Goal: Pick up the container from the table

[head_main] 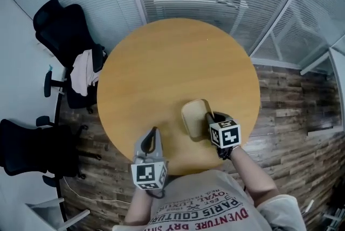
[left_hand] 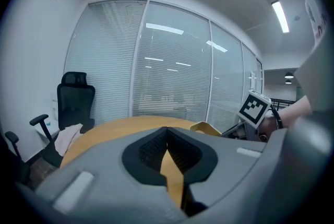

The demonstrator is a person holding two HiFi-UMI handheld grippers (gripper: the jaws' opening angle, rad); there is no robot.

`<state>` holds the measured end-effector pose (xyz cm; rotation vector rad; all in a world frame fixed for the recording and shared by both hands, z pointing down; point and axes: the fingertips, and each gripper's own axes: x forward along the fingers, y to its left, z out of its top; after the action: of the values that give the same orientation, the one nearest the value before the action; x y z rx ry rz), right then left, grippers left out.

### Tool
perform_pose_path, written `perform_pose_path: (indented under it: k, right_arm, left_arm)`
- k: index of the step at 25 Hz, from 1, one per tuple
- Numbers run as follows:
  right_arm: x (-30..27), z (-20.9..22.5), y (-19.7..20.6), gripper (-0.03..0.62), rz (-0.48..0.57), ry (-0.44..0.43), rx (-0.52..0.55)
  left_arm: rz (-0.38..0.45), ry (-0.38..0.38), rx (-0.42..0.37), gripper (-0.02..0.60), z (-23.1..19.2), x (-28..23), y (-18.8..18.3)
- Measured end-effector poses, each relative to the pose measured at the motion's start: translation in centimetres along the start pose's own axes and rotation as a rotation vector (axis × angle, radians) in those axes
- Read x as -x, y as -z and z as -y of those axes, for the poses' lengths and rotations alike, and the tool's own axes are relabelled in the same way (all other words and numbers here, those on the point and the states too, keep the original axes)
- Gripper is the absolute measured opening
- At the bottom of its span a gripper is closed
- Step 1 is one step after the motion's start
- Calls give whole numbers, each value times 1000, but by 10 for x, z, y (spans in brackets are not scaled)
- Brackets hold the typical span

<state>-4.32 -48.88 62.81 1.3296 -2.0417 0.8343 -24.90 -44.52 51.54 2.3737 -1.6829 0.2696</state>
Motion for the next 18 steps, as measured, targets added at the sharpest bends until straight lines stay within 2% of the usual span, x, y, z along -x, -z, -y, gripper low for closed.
perform_pose_path:
  k: [10, 14, 18]
  right_arm:
    - [125, -22, -90, 8, 413, -3, 73]
    - [171, -33, -107, 8, 584, 0, 122]
    - [207, -36, -109, 8, 707, 18, 161]
  left_arm:
    - [150, -26, -61, 6, 15, 33, -65]
    - [203, -26, -88, 6, 20, 49, -87]
    - [246, -35, -102, 6, 26, 62, -103]
